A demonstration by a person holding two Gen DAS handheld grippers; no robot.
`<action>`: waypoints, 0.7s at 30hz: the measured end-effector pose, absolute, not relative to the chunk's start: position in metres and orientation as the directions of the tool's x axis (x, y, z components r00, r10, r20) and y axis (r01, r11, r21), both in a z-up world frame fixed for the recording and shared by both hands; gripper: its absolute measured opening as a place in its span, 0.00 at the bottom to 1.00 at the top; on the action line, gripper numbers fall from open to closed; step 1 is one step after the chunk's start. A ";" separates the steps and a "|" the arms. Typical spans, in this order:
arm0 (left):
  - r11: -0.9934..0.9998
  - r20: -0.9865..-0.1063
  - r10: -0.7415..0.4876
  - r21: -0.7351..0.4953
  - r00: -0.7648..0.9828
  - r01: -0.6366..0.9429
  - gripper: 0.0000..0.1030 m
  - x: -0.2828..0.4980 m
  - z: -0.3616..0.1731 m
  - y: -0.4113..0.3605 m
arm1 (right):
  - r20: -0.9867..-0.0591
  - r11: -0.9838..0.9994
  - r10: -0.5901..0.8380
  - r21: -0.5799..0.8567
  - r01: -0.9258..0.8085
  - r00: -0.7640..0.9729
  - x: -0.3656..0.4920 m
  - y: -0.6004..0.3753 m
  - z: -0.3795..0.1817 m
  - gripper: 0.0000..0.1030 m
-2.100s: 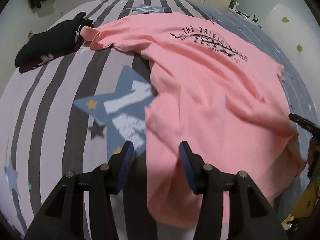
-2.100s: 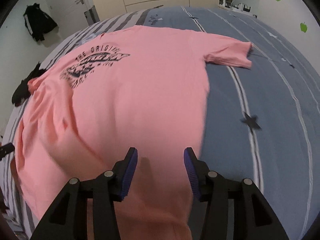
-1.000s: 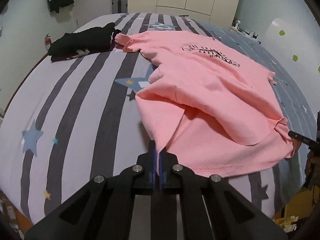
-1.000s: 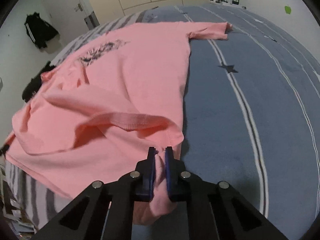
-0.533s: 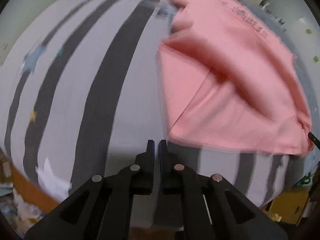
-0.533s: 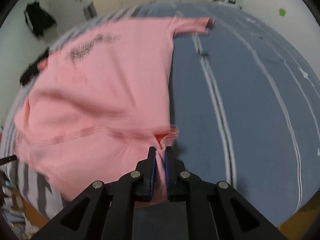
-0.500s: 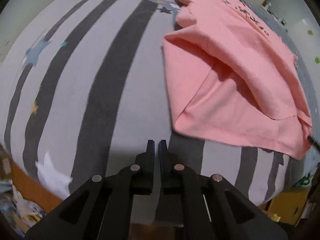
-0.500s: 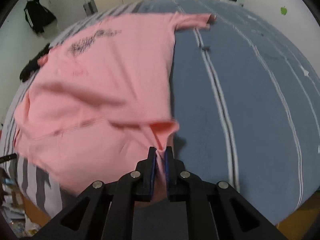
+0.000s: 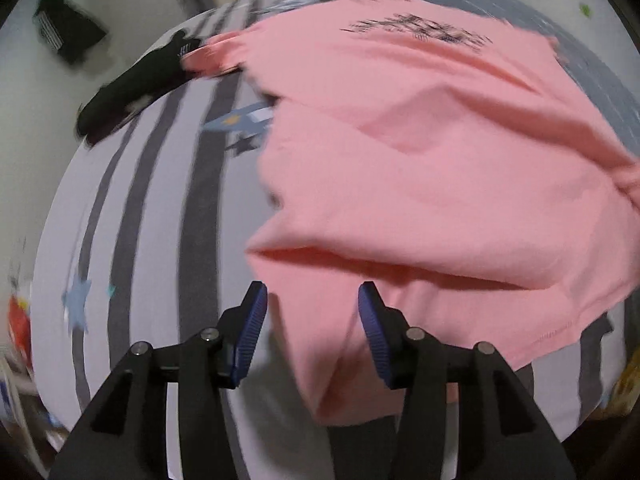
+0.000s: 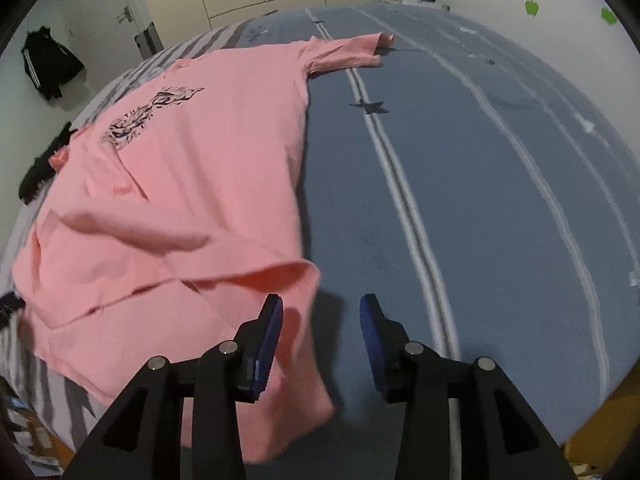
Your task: Fold clothes
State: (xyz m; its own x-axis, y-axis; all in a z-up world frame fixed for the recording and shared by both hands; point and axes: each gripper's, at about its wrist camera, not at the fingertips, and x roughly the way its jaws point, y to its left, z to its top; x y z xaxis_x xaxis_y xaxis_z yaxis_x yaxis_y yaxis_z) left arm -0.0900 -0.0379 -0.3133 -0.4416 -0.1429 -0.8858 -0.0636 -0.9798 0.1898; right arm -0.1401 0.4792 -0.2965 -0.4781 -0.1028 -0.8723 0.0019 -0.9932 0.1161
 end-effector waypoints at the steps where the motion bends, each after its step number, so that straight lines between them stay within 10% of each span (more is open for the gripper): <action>1: -0.977 -0.880 -0.146 0.201 -0.451 -0.077 0.43 -0.089 -0.314 -0.035 | -0.870 -0.992 -0.115 0.130 0.003 -0.480 -0.141 0.478 -0.298 0.36; 6: -0.972 -0.868 -0.182 0.229 -0.461 -0.046 0.40 -0.096 -0.324 -0.040 | -0.879 -0.993 -0.095 0.118 -0.020 -0.468 -0.152 0.469 -0.313 0.36; 12: -0.978 -0.855 -0.158 0.205 -0.494 -0.043 0.05 -0.099 -0.325 -0.039 | -0.872 -0.981 -0.132 0.184 -0.066 -0.472 -0.159 0.476 -0.323 0.35; 16: -0.989 -0.821 -0.150 0.124 -0.552 0.084 0.02 -0.090 -0.301 -0.064 | -0.855 -0.976 -0.158 0.211 -0.054 -0.493 -0.166 0.475 -0.317 0.05; 21: -0.977 -0.808 -0.140 0.019 -0.573 0.212 0.02 -0.063 -0.285 -0.099 | -0.840 -0.976 -0.157 0.211 -0.046 -0.519 -0.158 0.479 -0.301 0.02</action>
State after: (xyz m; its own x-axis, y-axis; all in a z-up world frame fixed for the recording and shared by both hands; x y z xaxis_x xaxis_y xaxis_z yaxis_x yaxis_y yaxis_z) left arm -0.0635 -0.0993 -0.2846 -0.5728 -0.1398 -0.8077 0.2116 -0.9772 0.0191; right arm -0.1580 0.4794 -0.3006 -0.5194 -0.1565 -0.8401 -0.0464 -0.9765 0.2106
